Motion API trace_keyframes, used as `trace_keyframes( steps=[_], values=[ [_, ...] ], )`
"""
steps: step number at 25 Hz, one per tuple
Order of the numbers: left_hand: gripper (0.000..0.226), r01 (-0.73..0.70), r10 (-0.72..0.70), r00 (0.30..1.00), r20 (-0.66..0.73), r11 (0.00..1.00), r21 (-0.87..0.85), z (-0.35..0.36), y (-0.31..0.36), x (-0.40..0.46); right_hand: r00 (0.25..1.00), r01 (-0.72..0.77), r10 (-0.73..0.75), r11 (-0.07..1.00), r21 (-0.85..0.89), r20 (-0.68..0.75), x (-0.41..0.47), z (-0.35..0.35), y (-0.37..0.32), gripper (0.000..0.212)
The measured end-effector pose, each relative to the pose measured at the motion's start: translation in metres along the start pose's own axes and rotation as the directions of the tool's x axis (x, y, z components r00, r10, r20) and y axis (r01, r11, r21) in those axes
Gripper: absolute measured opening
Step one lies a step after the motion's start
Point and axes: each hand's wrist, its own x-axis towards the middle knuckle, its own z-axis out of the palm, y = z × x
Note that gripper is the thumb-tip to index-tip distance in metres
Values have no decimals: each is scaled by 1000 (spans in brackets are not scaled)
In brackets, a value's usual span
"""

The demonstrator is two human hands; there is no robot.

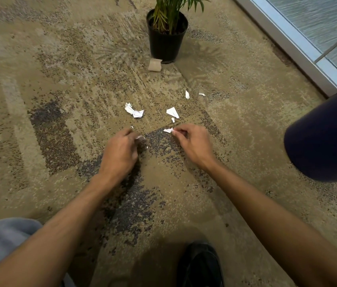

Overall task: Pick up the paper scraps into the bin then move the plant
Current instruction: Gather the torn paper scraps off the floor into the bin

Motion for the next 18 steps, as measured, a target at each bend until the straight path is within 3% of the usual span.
trace_keyframes(
  steps=[3, 7, 10, 12, 14, 16, 18],
  values=[
    [27, 69, -69, 997, -22, 997, 19, -3, -10, 7, 998, 55, -54, 996, -70, 12, 13, 8, 0, 24],
    [24, 29, -32, 997, 70, 998, 56, 2, -11, 6, 970, 241, -225, 934, -264, 91, 21, 12, 0, 26],
    [22, -3, -4, 997, 73, 996, 93, 4, -12, 9, 949, 313, -270, 873, -374, 165, 25, 15, -2, 29],
    [24, -11, 2, 997, 79, 994, 110, 6, -12, 9, 950, 308, -268, 890, -336, 159, 27, 16, -4, 26],
    [26, 2, -10, 996, 83, 996, 93, 7, -13, 11, 981, 192, -186, 964, -186, 53, 34, 10, -3, 21],
    [27, 18, -20, 999, 36, 998, 57, 4, -17, 20, 994, 86, -89, 995, -49, -61, 48, 2, 0, 19],
    [28, 8, -7, 999, -39, 1000, 28, -1, -22, 38, 997, 61, -61, 998, -14, -46, 60, -4, 2, 20]
  ],
)
